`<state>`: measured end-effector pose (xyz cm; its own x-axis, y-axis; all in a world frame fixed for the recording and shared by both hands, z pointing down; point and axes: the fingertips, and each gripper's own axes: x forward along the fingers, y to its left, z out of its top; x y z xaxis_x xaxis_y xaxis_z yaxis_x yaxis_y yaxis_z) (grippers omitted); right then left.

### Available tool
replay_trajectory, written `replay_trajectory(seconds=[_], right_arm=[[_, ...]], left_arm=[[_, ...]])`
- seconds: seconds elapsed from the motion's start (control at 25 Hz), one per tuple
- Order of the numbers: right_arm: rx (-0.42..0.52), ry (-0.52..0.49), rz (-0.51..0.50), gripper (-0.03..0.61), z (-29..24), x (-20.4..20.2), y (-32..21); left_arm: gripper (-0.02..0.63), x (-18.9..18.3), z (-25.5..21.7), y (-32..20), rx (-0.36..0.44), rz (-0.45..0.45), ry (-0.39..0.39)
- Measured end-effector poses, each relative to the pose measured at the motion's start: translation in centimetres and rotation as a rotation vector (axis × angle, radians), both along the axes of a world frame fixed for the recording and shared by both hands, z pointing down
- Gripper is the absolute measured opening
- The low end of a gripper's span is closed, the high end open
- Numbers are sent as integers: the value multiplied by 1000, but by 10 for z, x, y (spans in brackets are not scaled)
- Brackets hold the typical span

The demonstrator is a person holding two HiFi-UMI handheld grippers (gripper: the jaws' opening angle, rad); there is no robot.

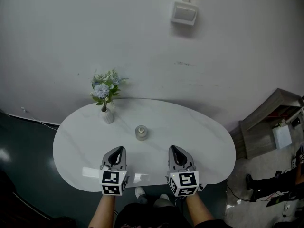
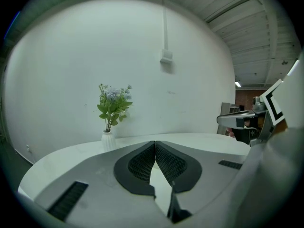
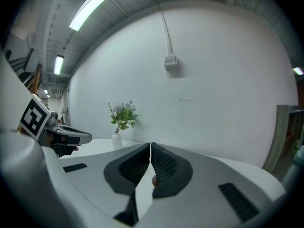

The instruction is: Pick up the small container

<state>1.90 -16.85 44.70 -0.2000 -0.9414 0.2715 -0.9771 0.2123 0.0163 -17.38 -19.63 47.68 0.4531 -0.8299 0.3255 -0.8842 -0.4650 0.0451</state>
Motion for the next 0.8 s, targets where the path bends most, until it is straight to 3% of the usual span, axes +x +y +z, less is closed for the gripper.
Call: replay_trajectory(seconds=[0.8], right_arm=[[9, 7, 58, 67, 0, 31, -13]], left_arm=[[12, 25, -6, -26, 28, 49, -10]])
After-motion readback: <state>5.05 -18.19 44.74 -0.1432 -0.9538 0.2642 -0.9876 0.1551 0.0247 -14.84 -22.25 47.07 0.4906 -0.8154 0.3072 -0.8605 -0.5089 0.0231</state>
